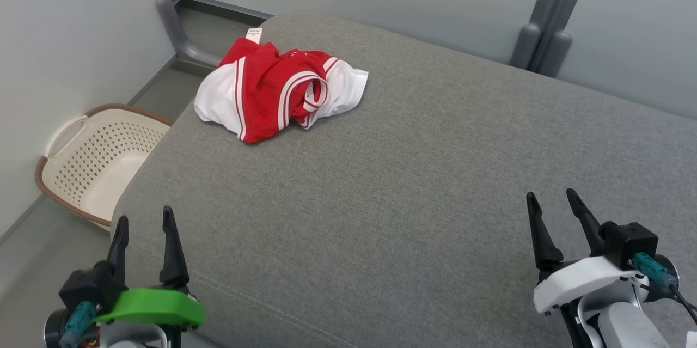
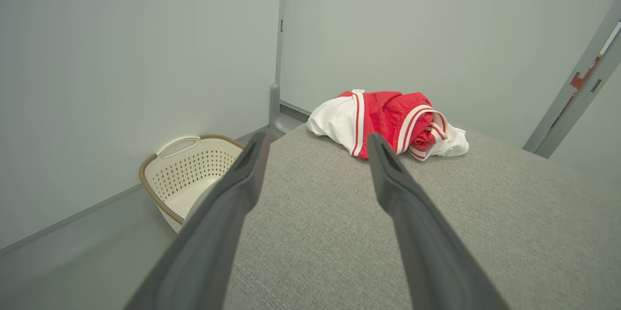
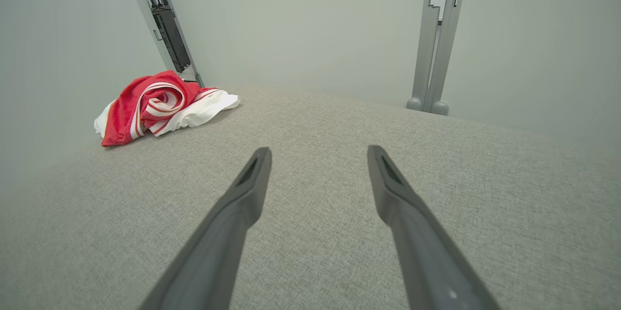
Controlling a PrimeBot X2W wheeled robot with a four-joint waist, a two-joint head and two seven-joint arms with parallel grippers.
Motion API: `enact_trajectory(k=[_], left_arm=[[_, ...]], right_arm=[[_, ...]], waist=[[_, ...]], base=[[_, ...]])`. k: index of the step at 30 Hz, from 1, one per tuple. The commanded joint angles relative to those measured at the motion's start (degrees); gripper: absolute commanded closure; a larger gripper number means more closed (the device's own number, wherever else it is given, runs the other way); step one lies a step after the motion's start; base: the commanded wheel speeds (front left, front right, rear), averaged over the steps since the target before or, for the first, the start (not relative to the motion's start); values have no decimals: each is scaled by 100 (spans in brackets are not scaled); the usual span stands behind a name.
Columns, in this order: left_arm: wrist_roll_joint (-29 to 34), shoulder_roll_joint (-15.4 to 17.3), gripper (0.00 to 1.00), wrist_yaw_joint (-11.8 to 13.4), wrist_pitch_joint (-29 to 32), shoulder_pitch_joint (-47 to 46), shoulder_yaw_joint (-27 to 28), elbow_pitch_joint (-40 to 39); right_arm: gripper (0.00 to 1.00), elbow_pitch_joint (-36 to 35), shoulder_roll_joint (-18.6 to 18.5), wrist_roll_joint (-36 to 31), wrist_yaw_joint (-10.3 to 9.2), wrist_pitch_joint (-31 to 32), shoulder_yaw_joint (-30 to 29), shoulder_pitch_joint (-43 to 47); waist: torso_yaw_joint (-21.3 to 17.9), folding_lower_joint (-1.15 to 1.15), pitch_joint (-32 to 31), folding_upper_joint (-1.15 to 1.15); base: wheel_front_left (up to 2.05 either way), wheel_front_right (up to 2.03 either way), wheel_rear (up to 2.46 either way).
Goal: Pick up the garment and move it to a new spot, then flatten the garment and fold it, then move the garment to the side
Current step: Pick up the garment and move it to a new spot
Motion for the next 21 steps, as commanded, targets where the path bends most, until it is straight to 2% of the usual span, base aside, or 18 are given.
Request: enact_trajectory(k=[1, 9, 17, 21], left_arm=[[-68, 15, 0, -24, 0, -238, -9, 134], [-354, 18, 0, -104, 0, -1600, 255, 1169], [-564, 125, 0, -142, 0, -2944, 745, 2321], [-763, 293, 0, -205, 7, -3519, 891, 2872]], right_arm=[[0, -30, -48, -42, -11, -17, 24, -32], [0, -367, -307, -109, -11, 221, 280, -280], [0, -1222, -727, -177, -11, 651, 511, -568], [0, -1682, -841, -211, -11, 810, 556, -666]], waist=[[-74, 0, 107, 0], [-562, 0, 737, 0], [-1311, 0, 1676, 0], [-1684, 0, 2119, 0]], base=[[0, 0, 0], [0, 0, 0], [0, 0, 0], [0, 0, 0]])
